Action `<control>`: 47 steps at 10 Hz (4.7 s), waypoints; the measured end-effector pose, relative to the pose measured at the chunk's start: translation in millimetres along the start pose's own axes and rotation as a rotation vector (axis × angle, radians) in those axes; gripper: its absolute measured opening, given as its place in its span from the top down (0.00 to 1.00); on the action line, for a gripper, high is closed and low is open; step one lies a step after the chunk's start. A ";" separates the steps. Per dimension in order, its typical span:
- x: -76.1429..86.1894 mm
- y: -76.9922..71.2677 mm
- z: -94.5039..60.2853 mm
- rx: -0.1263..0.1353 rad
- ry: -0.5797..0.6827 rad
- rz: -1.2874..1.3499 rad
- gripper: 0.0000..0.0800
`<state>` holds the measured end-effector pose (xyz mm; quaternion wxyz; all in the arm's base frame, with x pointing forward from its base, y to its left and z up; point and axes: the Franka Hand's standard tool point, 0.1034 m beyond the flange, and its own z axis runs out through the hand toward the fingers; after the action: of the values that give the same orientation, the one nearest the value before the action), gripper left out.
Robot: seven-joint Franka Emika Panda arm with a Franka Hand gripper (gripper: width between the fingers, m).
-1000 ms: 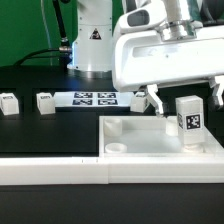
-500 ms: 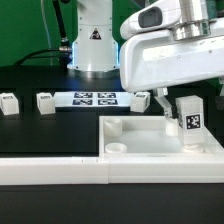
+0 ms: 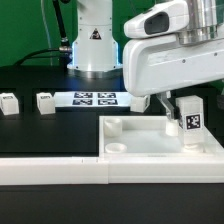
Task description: Assemble square table
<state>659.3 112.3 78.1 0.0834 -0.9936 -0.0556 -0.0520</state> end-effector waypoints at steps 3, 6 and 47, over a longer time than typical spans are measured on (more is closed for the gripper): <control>-0.1 -0.8 0.2 0.004 0.000 0.078 0.51; -0.5 8.0 0.2 -0.005 0.001 0.284 0.62; 13.2 16.5 3.7 0.105 -0.005 1.505 0.63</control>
Offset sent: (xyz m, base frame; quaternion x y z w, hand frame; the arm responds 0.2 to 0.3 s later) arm 0.0000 0.0000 0.0000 0.0000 0.0000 0.1938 0.9810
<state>674.6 98.1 73.3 0.1436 -0.7581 0.6357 0.0239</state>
